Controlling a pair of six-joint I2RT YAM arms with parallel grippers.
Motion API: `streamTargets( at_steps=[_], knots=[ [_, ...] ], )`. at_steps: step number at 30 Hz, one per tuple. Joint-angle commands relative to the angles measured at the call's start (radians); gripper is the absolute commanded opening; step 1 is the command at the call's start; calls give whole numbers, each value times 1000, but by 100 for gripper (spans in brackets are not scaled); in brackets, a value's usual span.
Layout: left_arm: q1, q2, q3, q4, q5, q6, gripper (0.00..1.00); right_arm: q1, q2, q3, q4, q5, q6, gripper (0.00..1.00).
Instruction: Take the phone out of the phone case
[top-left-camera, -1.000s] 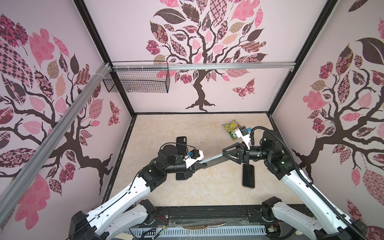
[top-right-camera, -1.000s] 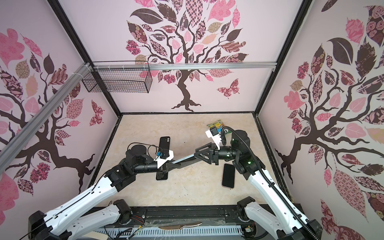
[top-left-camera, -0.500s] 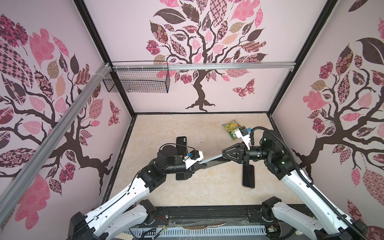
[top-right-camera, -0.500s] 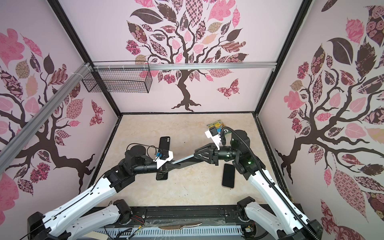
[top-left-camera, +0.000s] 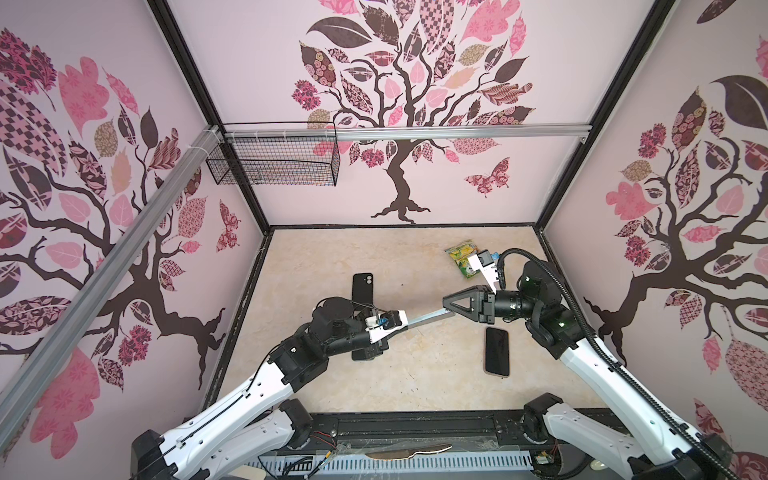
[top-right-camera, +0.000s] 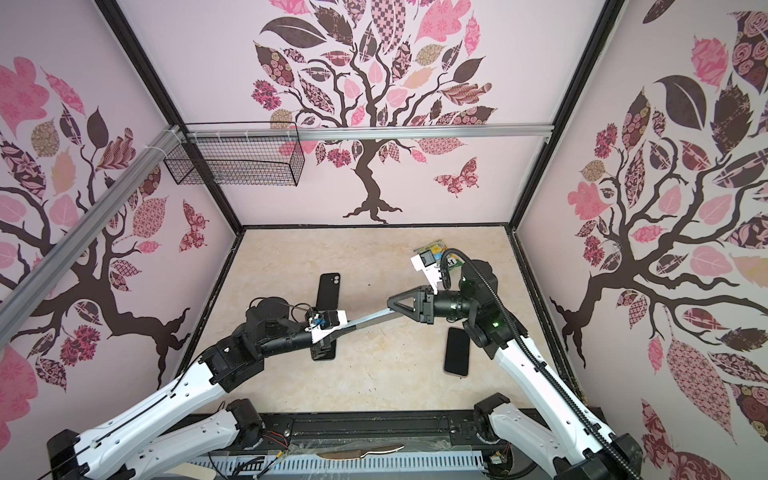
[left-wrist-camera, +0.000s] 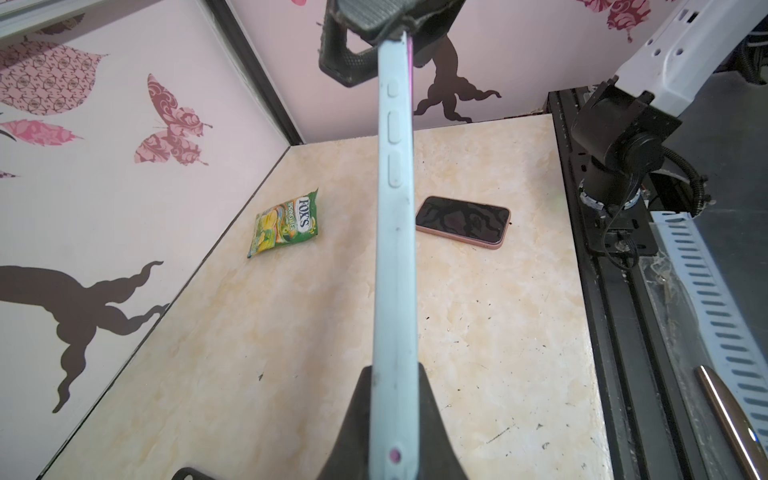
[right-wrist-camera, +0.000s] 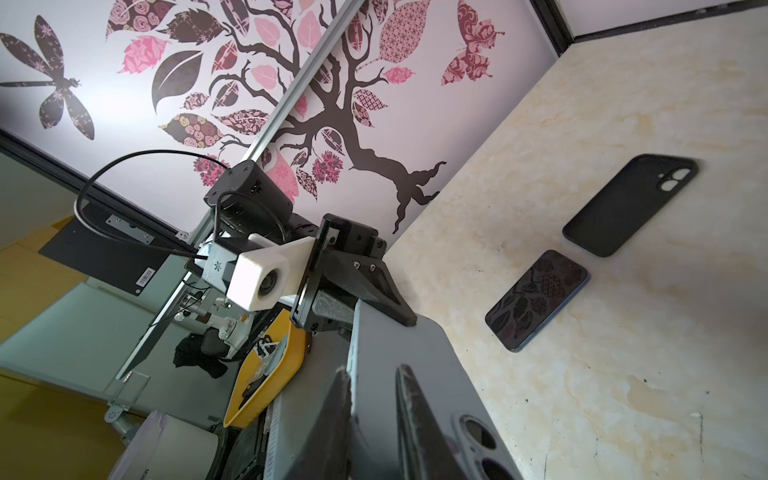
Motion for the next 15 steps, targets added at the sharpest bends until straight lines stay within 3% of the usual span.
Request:
streamTargets(
  at_steps=[1,4,10,15],
  knots=[
    [-13,-27,85,208,4,19,0,7,14,-25,-40,20,63,19],
    [-12,-39,65,194,3,2,0,7,0,12,-53,53,50,20],
    [-13,-110,-19,196,-8,-43,0,4,-27,134,-173,310,-45,49],
    [-12,-174,-69,215,-21,-109,0,2,-100,132,-169,542,-89,73]
  ],
)
